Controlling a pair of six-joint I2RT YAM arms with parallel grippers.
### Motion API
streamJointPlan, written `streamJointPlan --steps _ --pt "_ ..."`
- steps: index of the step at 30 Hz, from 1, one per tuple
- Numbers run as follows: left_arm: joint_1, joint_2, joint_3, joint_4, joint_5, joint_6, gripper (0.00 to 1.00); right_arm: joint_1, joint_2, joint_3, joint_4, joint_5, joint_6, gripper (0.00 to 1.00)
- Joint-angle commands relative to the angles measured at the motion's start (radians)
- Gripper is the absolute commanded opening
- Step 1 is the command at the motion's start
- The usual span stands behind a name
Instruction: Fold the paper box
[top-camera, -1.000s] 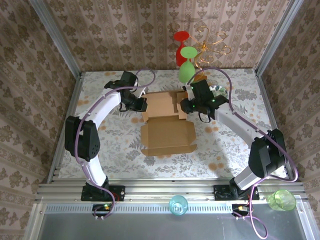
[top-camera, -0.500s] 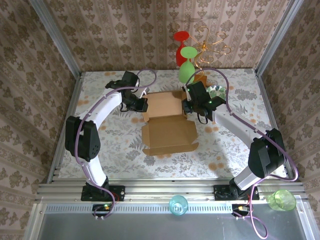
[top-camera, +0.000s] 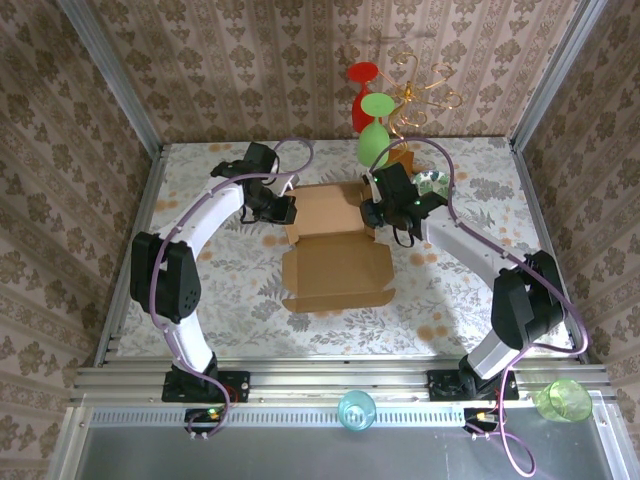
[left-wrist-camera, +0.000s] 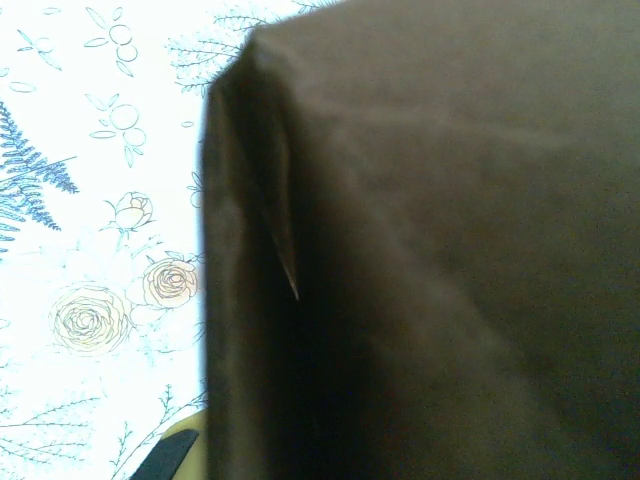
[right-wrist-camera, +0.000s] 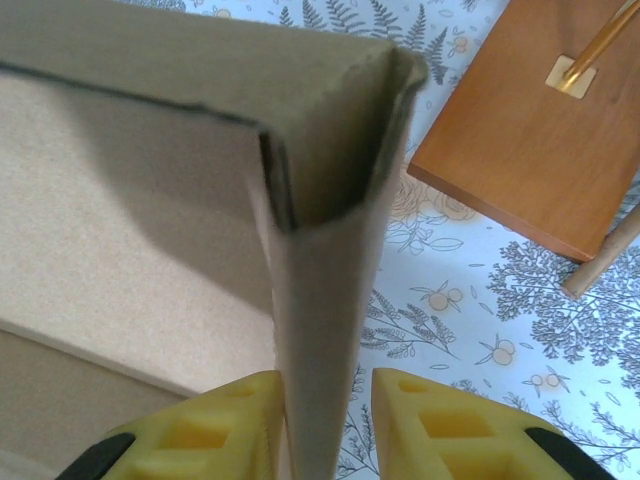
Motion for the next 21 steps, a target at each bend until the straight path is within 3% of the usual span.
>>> streamJointPlan --steps 1,5,8,21 --pt "-0.008 -0.015 0.040 -0.021 0.050 -0.010 0.00 -0.006 0.028 0.026 0.004 -0.017 0.008 0.28" --pt "-0.007 -0.018 0.044 -0.021 0.044 -0.017 0.00 -0.005 0.036 0.038 -0.011 0.032 0.010 0.11" --pt "-0.009 -0.015 0.051 -0.025 0.032 -0.030 0.00 -0.001 0.040 0.057 -0.046 0.097 0.014 0.04" --pt "-0.031 0.020 0.104 -0.071 -0.024 -0.064 0.00 0.015 0.072 0.133 -0.179 0.291 0.062 0.00"
